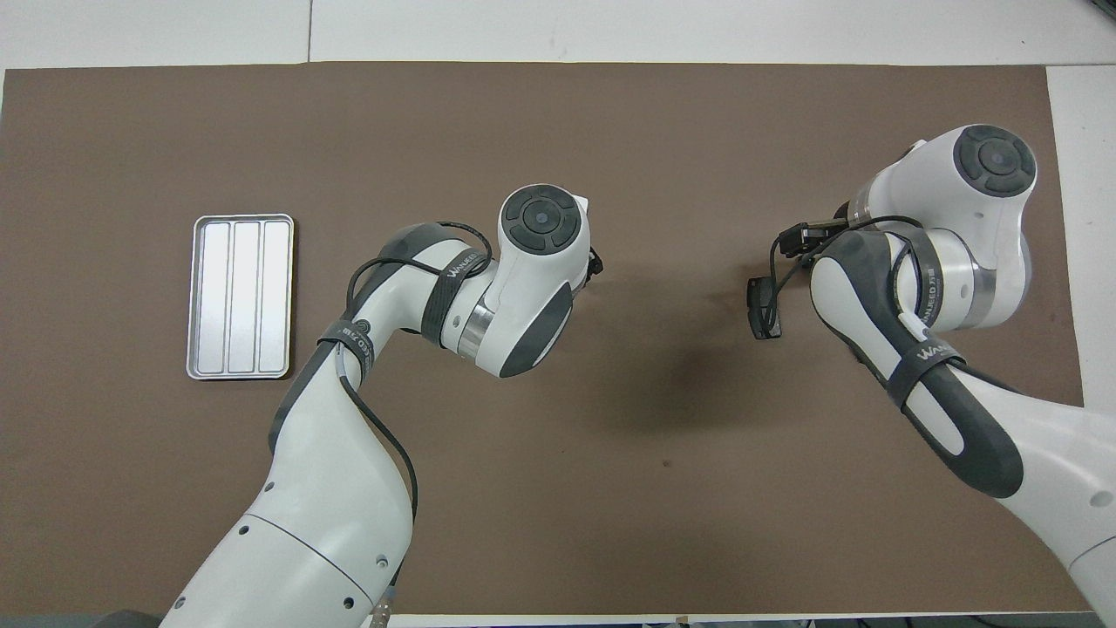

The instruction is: Pick bearing gear from pile to tray

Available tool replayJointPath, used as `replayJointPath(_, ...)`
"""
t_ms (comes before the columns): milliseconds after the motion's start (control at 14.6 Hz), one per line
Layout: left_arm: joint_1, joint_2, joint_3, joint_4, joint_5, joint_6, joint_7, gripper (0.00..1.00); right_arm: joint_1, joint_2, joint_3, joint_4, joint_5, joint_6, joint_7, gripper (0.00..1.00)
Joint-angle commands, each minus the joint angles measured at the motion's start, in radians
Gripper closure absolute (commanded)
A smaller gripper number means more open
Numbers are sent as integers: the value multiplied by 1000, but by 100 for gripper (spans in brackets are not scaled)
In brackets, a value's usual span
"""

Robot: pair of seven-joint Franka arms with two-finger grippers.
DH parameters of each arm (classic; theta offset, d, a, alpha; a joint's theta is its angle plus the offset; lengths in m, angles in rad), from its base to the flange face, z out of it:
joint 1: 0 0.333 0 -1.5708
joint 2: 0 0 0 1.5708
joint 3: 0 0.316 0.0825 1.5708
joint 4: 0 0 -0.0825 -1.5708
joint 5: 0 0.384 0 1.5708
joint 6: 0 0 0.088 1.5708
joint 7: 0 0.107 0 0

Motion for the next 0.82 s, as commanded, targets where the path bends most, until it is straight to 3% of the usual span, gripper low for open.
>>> replayJointPath(0,-6,-44,12,-84,7,39,31,0,-5,4,6,-14,7,25,1,6)
replayJointPath(342,3,-52,12,-107,7,59,59,0,-4,13,6,-38,7,60,-2,8)
replayJointPath(479,6,-52,12,-109,7,59,56,18,-5,14,6,-43,7,77,-2,8)
replayJointPath(752,5,-53,12,-112,5,60,45,73,-3,22,6,-55,7,82,2,9)
